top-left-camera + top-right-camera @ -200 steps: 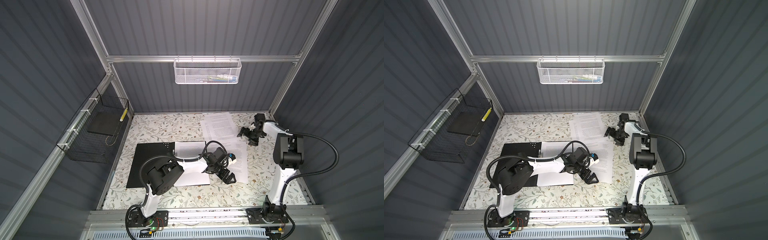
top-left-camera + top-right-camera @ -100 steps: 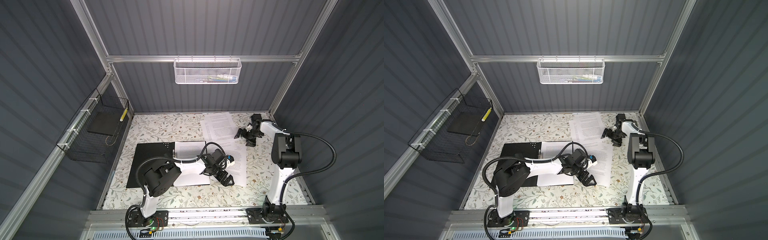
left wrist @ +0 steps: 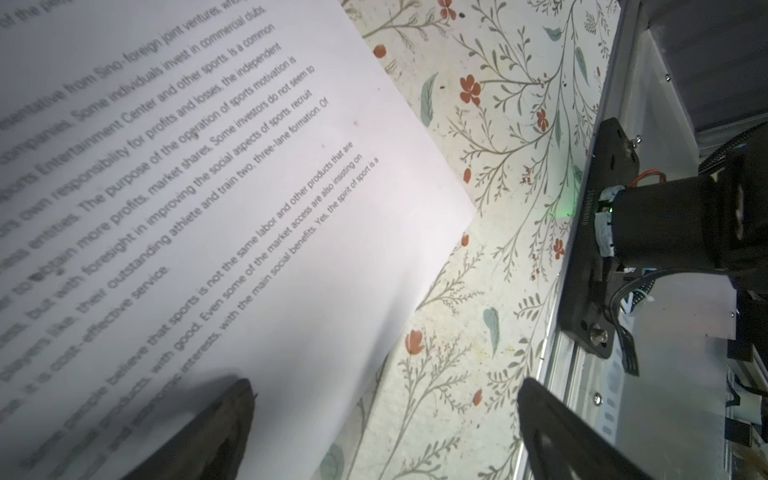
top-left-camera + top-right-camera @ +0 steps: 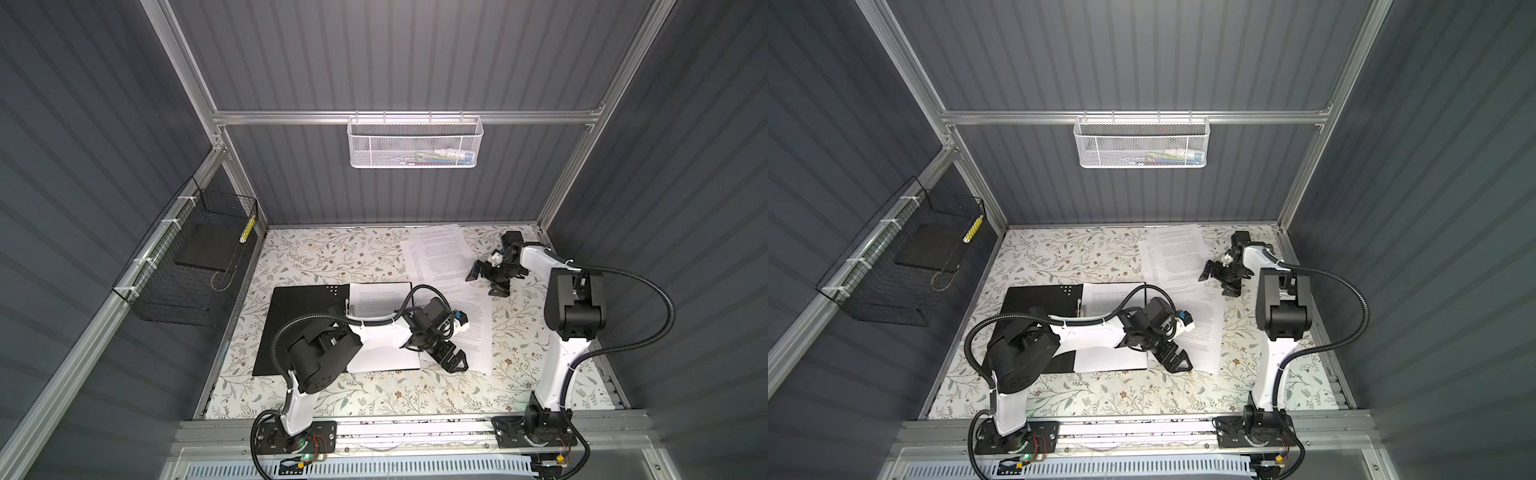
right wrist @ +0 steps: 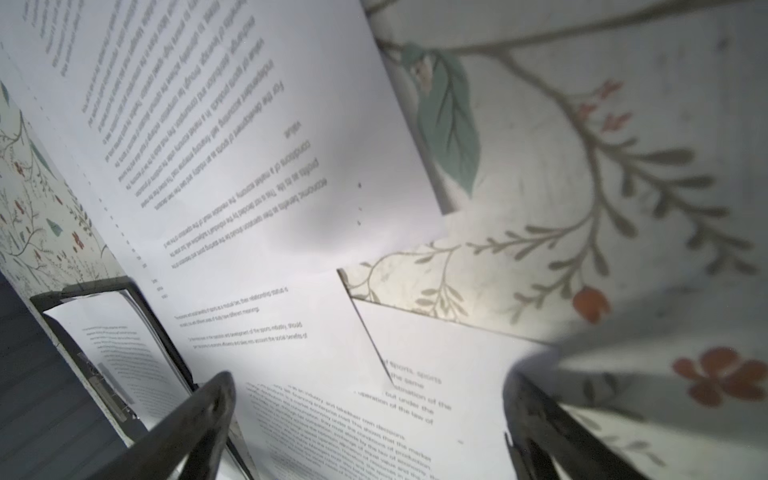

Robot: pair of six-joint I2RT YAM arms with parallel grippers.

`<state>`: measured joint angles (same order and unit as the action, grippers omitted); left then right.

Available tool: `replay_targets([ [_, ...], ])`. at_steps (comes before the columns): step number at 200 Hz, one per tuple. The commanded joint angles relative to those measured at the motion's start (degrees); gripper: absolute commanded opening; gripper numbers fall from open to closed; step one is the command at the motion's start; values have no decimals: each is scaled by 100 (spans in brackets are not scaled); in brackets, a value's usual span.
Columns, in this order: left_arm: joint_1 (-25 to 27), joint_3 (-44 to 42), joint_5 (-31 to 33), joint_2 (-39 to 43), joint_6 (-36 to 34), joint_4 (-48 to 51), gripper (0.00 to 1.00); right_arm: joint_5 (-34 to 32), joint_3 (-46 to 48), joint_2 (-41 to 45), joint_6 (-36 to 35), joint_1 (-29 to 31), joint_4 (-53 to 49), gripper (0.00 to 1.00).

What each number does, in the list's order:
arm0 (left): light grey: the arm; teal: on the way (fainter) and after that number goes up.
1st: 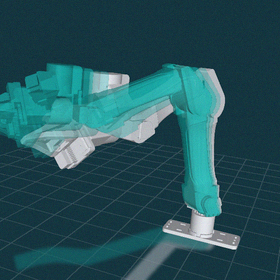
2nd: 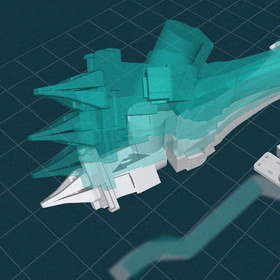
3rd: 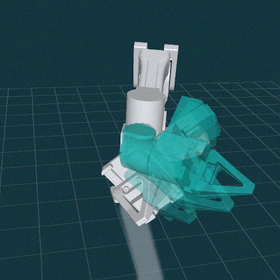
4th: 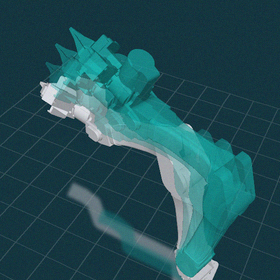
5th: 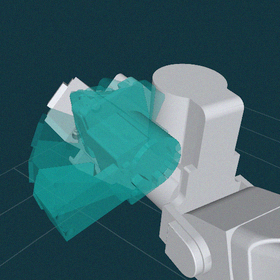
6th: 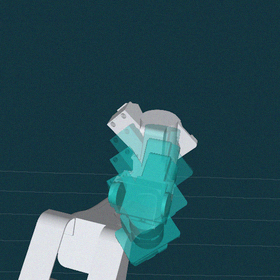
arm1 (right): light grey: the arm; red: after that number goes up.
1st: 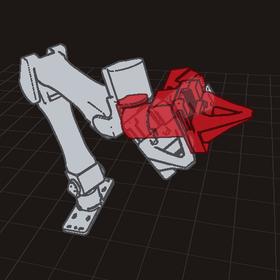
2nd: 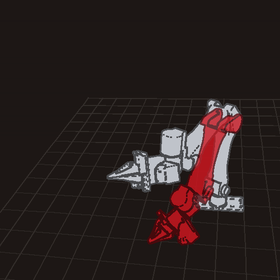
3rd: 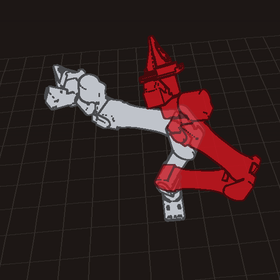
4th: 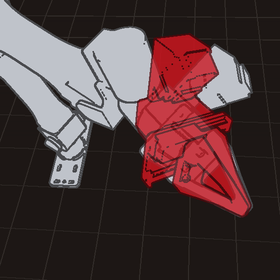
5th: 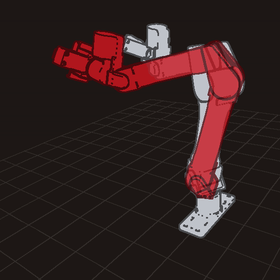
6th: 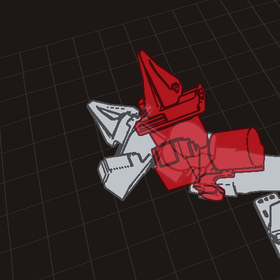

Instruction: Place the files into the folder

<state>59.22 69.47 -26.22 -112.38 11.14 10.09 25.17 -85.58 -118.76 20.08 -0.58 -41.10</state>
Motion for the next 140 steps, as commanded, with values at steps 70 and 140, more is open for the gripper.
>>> replay_targets([
  [70,10,-220,141,-544,178,802,100,-425,324,444,203,-91,-265,99],
  [140,10,-420,183,-312,174,774,100,-975,-404,-215,215,-70,-683,99],
])
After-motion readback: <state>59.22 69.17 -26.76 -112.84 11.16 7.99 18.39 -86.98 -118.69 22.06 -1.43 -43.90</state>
